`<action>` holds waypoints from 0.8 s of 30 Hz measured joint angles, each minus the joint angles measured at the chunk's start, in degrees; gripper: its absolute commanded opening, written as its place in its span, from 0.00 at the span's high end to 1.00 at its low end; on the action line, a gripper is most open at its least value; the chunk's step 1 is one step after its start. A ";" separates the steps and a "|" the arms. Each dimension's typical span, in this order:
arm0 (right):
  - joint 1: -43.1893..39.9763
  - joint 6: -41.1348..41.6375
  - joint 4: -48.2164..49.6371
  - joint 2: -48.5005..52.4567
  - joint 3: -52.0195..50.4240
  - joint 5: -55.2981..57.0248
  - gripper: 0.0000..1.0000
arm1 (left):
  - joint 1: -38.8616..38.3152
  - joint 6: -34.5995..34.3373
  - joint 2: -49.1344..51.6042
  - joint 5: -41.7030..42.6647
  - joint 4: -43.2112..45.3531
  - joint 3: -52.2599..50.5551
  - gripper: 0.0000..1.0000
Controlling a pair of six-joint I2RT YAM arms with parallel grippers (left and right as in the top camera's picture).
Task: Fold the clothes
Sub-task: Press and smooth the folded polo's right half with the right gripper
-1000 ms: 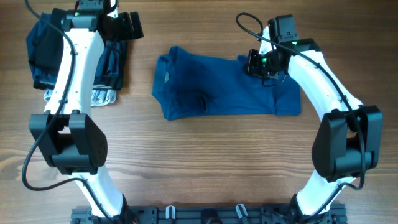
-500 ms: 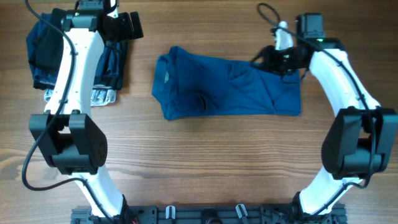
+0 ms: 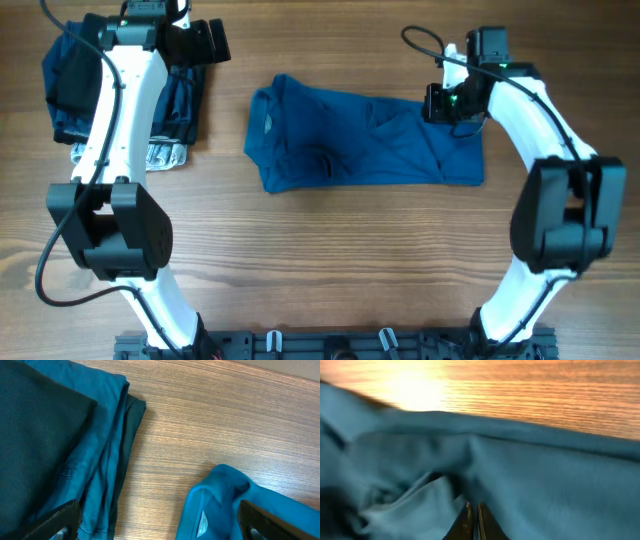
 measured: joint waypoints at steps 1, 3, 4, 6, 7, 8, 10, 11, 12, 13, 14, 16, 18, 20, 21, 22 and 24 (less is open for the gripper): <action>0.00 -0.17 0.44 1.18 -0.02 0.20 0.96 | 0.00 0.00 0.00 0.00 0.00 0.00 0.00; 0.00 -0.48 0.83 2.91 -0.02 0.52 0.96 | 0.00 0.00 0.00 0.00 0.00 0.00 0.00; 0.00 -0.61 0.98 3.32 -0.02 0.63 0.96 | 0.00 0.00 0.00 0.00 0.00 0.00 0.00; 0.00 -0.63 1.42 4.15 -0.02 0.61 0.96 | 0.00 0.00 0.00 0.00 0.00 0.00 0.00; 0.02 -0.63 1.38 4.31 -0.02 0.50 0.96 | 0.00 0.00 0.00 0.00 0.02 0.00 0.00; 0.00 -0.70 1.01 4.31 -0.02 -0.15 0.96 | 0.00 0.00 0.00 0.00 0.00 0.00 0.00; 0.00 -1.95 -1.81 4.31 0.00 -2.84 0.96 | 0.00 0.00 0.00 0.00 0.00 0.00 0.00; 0.02 -2.93 -3.78 4.31 -0.02 -4.85 0.96 | 0.00 0.00 0.00 0.00 0.02 0.00 0.00; 0.02 -3.91 -5.51 4.31 -0.02 -6.75 0.96 | 0.00 0.00 0.00 0.00 0.00 0.00 0.00; 0.02 -4.74 -7.17 4.31 -0.02 -8.33 0.96 | 0.00 0.00 0.00 0.00 0.00 0.00 0.00; 0.07 -5.33 -8.72 4.31 -0.02 -9.64 0.96 | 0.00 0.00 0.00 0.00 0.00 0.00 0.00; 0.07 -6.25 -12.79 4.28 -0.02 -11.26 0.96 | 0.00 0.00 0.00 0.00 0.00 0.00 0.00; 0.07 -7.52 -17.25 4.28 -0.02 -12.50 0.95 | 0.00 0.00 0.00 0.00 0.02 0.00 0.00; 0.17 -8.79 -19.43 4.28 -0.02 -13.03 0.94 | 0.00 0.00 0.00 0.00 0.02 0.00 0.00; 0.35 -9.33 -20.20 4.28 -0.02 -13.20 0.93 | 0.00 0.00 0.00 0.00 0.00 0.00 0.00; 0.55 -9.66 -20.37 4.28 -0.02 -13.31 0.92 | 0.00 0.00 0.00 0.00 0.02 0.00 0.00; 1.29 -10.29 -20.22 4.28 -0.02 -13.60 0.90 | 0.00 0.00 0.00 0.00 0.00 0.00 0.00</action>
